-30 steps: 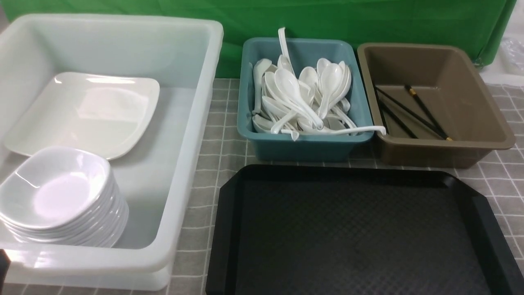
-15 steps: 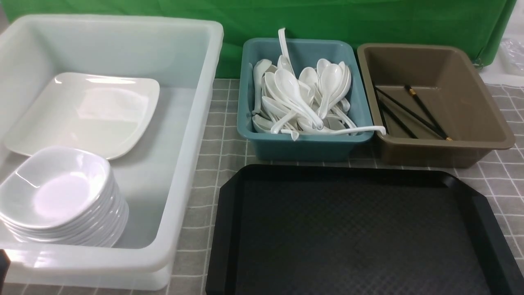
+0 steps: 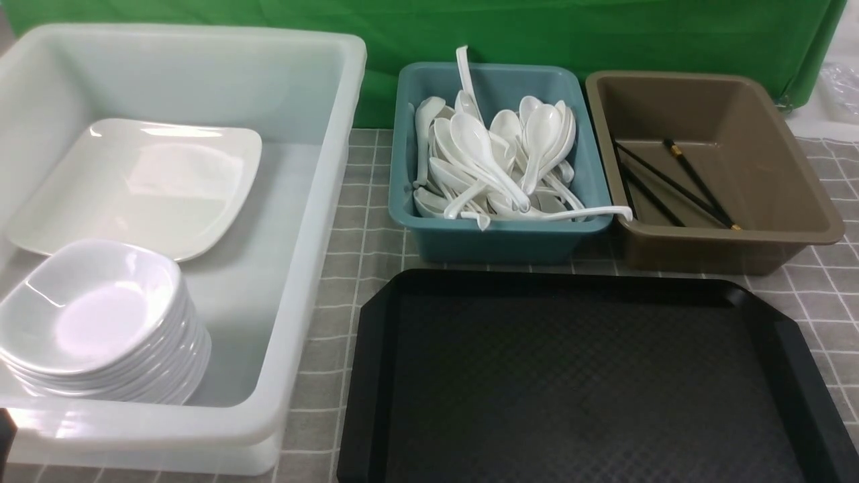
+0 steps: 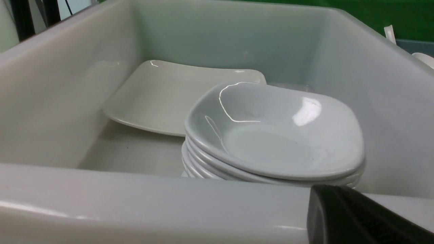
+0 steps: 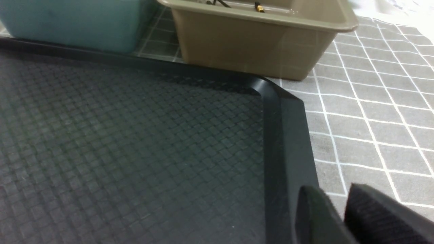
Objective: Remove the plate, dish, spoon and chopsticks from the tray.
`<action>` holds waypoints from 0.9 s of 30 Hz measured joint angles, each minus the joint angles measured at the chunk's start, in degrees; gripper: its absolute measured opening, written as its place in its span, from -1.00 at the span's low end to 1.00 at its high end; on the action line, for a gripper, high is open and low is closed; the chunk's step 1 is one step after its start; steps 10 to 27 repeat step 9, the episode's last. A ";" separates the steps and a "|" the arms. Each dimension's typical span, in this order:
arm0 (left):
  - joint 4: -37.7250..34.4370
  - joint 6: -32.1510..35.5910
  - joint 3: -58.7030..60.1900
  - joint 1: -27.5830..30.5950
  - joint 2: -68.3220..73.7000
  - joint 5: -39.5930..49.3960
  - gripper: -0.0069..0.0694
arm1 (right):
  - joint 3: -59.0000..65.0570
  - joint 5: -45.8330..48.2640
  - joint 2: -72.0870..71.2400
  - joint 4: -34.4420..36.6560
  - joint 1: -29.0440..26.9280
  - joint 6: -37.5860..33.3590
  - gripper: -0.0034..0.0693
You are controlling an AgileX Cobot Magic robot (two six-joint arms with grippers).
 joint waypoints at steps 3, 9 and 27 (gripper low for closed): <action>0.10 0.00 0.00 0.00 0.00 0.00 -0.81 | 0.00 0.00 0.00 0.00 0.00 0.00 -0.40; 0.17 0.00 0.00 0.00 0.00 0.00 -0.81 | 0.00 0.00 0.00 0.00 0.00 0.00 -0.36; 0.17 0.00 0.00 0.00 0.00 0.00 -0.81 | 0.00 0.00 0.00 0.00 0.00 0.00 -0.36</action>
